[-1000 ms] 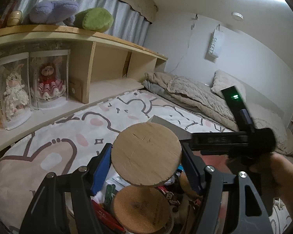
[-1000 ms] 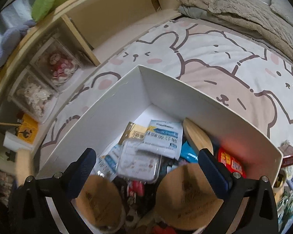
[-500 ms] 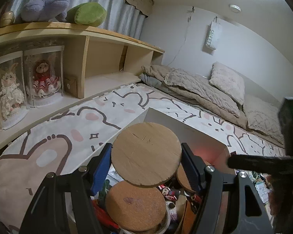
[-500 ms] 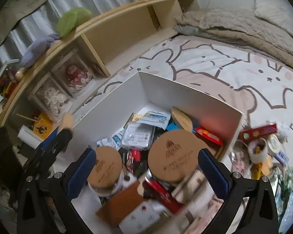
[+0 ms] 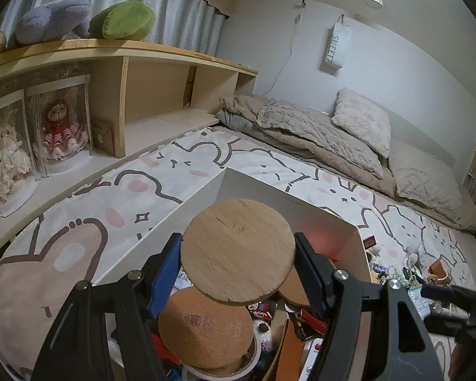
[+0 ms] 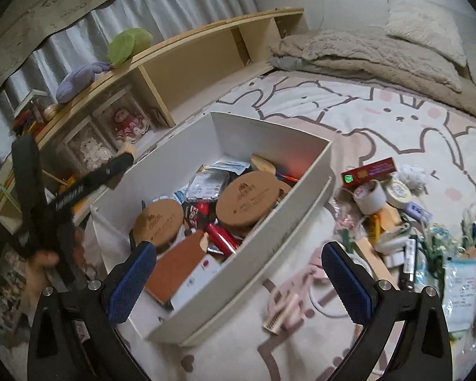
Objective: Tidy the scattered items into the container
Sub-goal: 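Raise the right tool out of the box while the left tool holds the wooden disc above it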
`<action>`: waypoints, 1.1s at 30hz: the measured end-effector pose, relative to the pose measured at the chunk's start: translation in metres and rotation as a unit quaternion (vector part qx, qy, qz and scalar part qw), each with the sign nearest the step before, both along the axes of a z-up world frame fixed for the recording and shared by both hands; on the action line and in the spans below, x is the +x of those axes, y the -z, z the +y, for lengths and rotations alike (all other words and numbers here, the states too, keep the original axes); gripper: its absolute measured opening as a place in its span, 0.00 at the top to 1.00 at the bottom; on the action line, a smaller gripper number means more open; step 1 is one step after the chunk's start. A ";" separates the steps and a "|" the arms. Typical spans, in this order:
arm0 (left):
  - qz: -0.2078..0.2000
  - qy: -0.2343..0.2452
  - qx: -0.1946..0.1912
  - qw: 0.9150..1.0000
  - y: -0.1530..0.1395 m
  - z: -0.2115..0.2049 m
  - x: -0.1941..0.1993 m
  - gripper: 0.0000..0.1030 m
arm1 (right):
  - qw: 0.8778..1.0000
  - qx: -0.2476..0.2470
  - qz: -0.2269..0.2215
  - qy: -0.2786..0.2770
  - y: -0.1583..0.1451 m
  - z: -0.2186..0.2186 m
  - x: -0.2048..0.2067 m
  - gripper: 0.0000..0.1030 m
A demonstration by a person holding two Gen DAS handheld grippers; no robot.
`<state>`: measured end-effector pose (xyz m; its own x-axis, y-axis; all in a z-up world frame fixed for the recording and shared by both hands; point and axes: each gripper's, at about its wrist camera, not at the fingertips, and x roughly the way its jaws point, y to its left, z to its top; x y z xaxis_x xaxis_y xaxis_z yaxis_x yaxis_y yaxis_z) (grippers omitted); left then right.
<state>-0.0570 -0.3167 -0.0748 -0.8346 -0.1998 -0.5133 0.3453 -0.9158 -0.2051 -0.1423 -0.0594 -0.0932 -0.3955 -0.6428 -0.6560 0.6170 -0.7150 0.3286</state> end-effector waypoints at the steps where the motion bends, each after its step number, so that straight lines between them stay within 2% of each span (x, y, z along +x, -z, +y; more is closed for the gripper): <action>1: -0.002 0.002 0.002 1.000 -0.003 -0.001 -0.001 0.33 | 1.000 0.001 0.005 0.001 0.000 0.003 0.004 0.00; 5: -0.005 0.025 0.017 1.000 -0.015 0.001 -0.004 0.33 | 1.000 0.008 0.025 0.008 0.006 0.018 0.022 0.00; 10: -0.028 0.055 0.005 0.998 -0.027 0.010 -0.021 0.33 | 0.999 0.017 0.028 0.011 0.017 0.034 0.040 0.00; 17: -0.091 0.093 -0.004 0.991 -0.035 0.015 -0.061 0.33 | 1.000 0.014 0.025 0.012 0.019 0.053 0.060 0.00; 21: -0.140 0.107 -0.021 0.984 -0.031 0.018 -0.089 0.33 | 1.000 0.013 0.023 0.013 0.021 0.062 0.068 0.00; 25: -0.203 0.109 -0.041 0.972 -0.016 0.020 -0.120 0.33 | 1.000 0.017 0.013 0.016 0.028 0.072 0.074 0.00; 33: -0.276 0.102 -0.054 0.954 0.020 0.025 -0.160 0.33 | 0.999 0.038 -0.006 0.030 0.049 0.091 0.076 0.00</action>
